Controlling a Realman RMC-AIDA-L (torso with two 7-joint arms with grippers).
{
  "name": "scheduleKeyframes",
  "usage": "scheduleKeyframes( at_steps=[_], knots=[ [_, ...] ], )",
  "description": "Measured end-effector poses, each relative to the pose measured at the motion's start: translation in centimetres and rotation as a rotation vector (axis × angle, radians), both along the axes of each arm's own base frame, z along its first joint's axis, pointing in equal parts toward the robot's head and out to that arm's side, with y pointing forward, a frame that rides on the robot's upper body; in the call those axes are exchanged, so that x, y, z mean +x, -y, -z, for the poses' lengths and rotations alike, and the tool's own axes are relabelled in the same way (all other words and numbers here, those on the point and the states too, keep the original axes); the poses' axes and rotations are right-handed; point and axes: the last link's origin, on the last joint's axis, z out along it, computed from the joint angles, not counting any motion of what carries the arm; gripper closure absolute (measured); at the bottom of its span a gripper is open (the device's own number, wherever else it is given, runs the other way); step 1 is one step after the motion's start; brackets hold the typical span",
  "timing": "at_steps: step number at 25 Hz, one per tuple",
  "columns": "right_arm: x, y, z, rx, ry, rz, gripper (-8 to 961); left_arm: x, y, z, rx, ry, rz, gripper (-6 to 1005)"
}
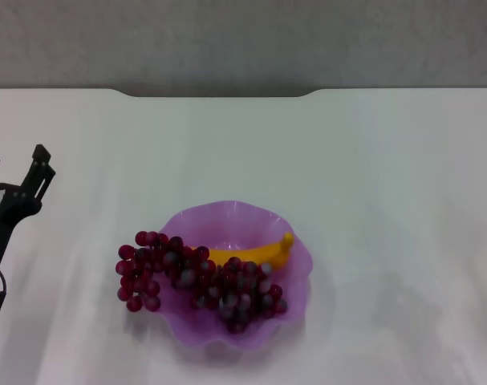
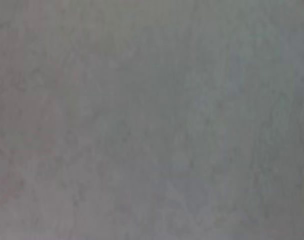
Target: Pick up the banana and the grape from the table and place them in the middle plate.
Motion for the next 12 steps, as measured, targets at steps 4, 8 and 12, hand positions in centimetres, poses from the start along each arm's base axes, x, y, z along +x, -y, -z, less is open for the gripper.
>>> scheduleKeyframes(
  at_steps=[4,8,12],
  knots=[
    [0.7,0.0,-0.3,0.009,-0.001,0.041,953,-0.2,-0.4,0.2,-0.016,0.004,-0.025,184],
    [1.3,0.0,-0.4,0.011,0.0,0.073,953,-0.6,-0.6,0.2,-0.026,0.002,-0.049,185],
    [1.8,-0.1,-0.7,0.023,-0.001,0.103,953,-1.1,-1.0,0.4,-0.044,0.009,-0.093,187]
  ],
)
